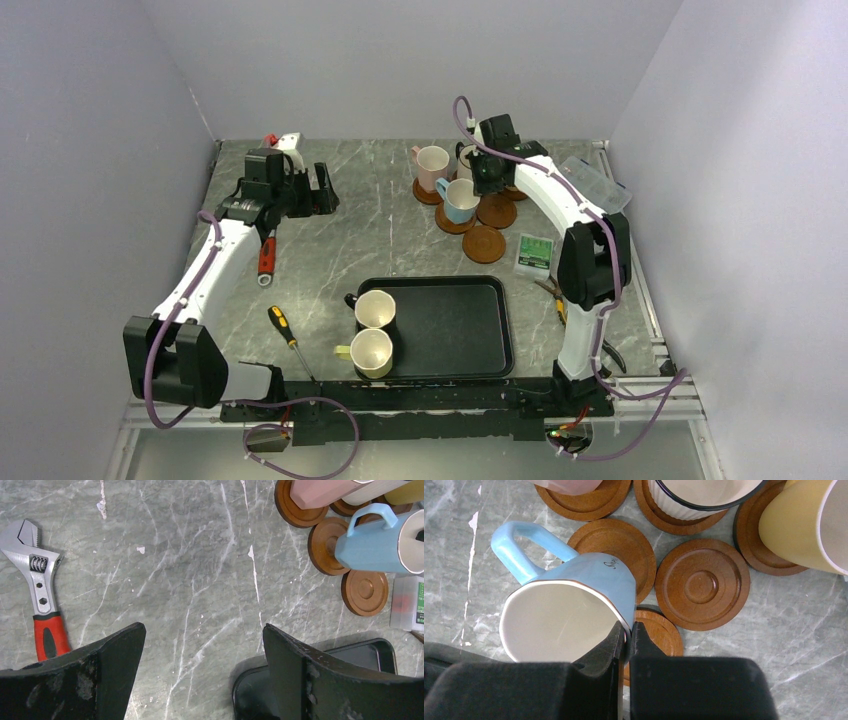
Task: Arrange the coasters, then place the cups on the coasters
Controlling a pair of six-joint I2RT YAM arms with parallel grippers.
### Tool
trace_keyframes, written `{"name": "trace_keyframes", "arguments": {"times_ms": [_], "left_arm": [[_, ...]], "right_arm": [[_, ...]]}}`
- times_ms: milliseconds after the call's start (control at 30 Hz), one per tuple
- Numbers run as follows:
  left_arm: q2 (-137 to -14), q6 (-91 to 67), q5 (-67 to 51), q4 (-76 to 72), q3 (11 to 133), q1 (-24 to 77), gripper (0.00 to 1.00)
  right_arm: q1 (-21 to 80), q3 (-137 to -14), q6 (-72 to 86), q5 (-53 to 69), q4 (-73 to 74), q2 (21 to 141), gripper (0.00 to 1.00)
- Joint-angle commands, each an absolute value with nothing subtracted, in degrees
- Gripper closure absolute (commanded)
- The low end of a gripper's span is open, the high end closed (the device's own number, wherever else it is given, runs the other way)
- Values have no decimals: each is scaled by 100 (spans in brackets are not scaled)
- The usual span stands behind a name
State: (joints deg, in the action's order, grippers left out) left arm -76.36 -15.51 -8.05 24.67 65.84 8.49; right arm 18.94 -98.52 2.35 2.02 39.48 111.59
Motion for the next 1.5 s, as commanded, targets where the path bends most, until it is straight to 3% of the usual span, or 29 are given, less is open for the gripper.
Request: {"name": "trace_keyframes", "arguments": {"times_ms": [0,1267,1467], "left_arm": [[-7629,-1444,-758,2363,6662,844,7],[-7593,-1432,-730,2374,6669,844,7],[-7580,-1426,-744,2373,6671,844,7]], "right_arm": [[1863,-10246,138,282,3480,11053,100],[1863,-10666,70,158,3652,11574,100],[1868,-10680,53,138,3679,11592,87]]}}
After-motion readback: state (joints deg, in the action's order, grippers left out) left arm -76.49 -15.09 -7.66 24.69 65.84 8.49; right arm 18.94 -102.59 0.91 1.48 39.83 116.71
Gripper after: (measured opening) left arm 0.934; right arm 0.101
